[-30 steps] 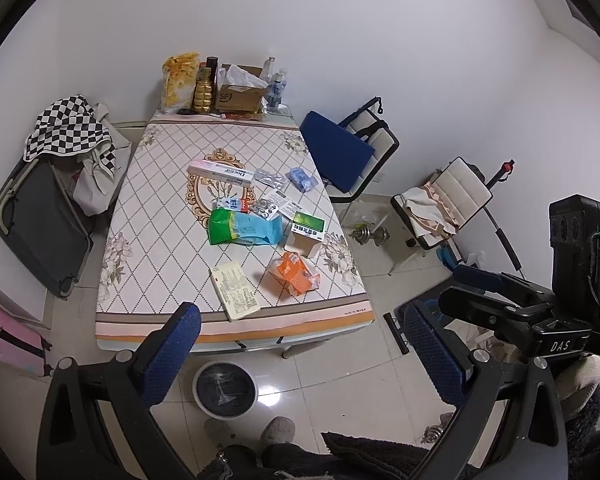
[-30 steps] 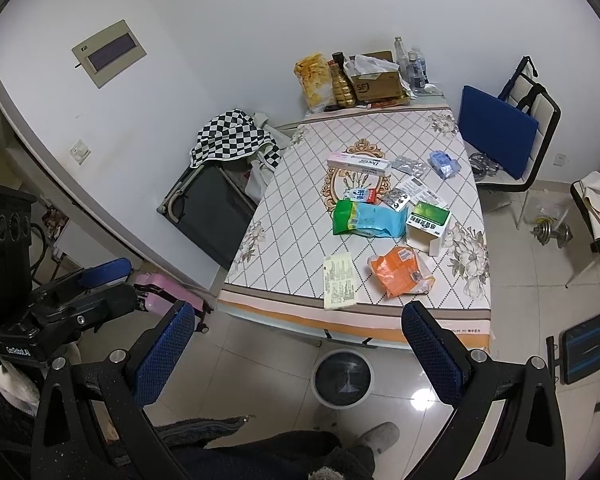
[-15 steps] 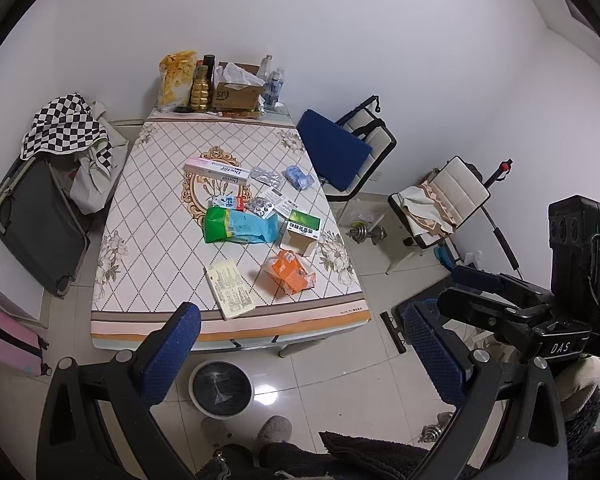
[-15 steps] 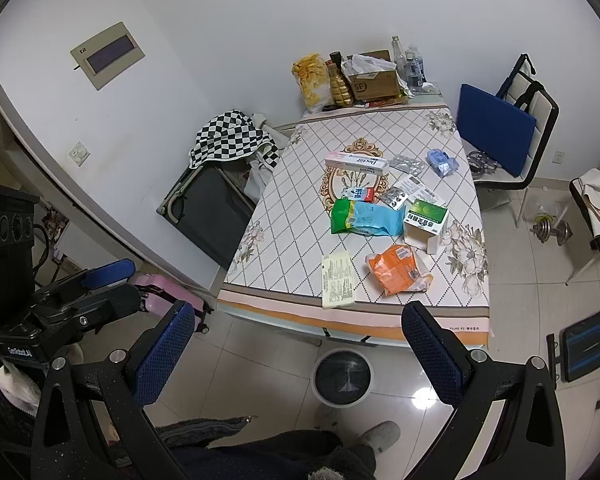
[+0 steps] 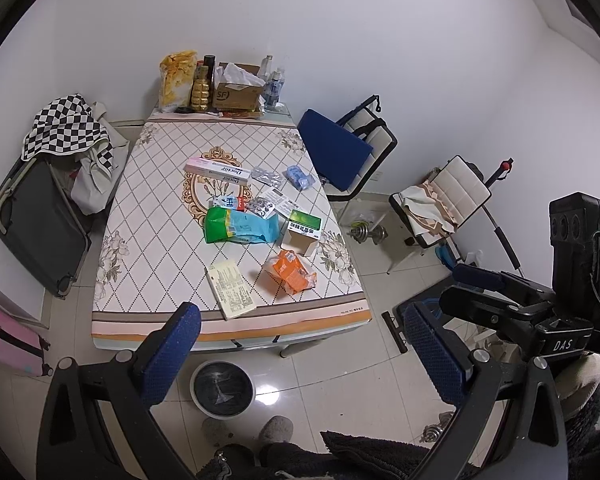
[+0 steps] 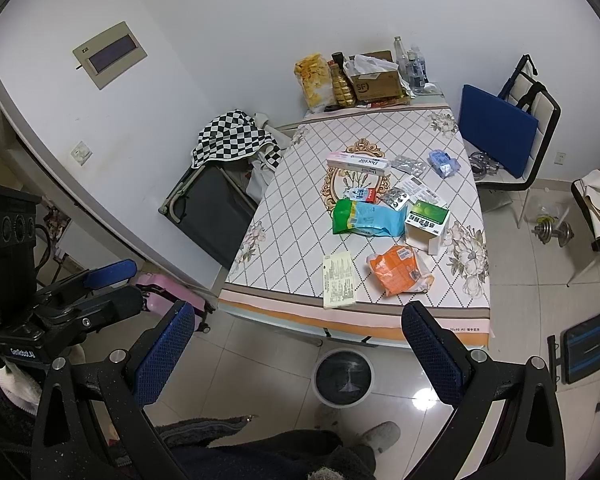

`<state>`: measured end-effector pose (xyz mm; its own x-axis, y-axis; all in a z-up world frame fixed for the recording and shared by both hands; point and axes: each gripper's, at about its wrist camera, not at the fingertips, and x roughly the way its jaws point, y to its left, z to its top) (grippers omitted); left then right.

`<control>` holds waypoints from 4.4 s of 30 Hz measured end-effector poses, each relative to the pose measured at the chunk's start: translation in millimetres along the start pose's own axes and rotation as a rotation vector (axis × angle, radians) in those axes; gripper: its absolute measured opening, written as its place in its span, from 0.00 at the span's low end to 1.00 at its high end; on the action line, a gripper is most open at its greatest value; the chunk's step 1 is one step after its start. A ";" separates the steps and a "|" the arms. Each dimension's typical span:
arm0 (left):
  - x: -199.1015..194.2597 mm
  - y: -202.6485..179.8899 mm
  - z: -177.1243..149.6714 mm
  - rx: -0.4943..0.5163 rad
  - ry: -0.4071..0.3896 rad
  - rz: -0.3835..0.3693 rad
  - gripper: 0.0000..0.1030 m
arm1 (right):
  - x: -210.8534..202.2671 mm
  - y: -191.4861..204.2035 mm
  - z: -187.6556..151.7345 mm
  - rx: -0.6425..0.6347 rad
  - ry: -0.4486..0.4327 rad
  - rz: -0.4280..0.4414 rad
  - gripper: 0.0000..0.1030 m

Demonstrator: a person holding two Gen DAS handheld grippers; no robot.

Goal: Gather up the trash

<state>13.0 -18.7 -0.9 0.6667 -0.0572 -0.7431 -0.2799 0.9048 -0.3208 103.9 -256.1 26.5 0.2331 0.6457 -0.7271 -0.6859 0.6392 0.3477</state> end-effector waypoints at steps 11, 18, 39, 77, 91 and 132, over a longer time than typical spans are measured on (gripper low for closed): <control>-1.0 2.8 2.1 -0.003 0.000 -0.005 1.00 | -0.7 -0.1 -0.3 0.001 0.001 -0.002 1.00; 3.2 6.1 0.9 0.000 0.014 -0.012 1.00 | 1.2 -0.5 2.1 0.012 0.004 -0.003 1.00; 263.3 126.8 -29.7 -0.203 0.375 0.515 1.00 | 236.7 -158.7 9.0 0.385 0.251 -0.383 1.00; 338.1 75.4 -12.1 -0.097 0.469 0.503 0.68 | 339.6 -260.7 -6.5 0.449 0.362 -0.373 0.22; 218.6 81.0 -97.0 0.023 0.332 0.335 0.68 | 246.8 -146.5 -103.3 0.499 0.249 -0.391 0.21; 498.7 270.0 -389.9 -0.298 0.725 0.269 0.93 | 613.4 -212.7 -460.4 0.557 0.647 -0.343 0.74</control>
<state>0.6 32.5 -687.1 -0.0315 -0.2054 -0.9782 -0.6057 0.7824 -0.1448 75.5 -188.3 -766.0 -0.1838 0.1314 -0.9741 -0.1803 0.9697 0.1649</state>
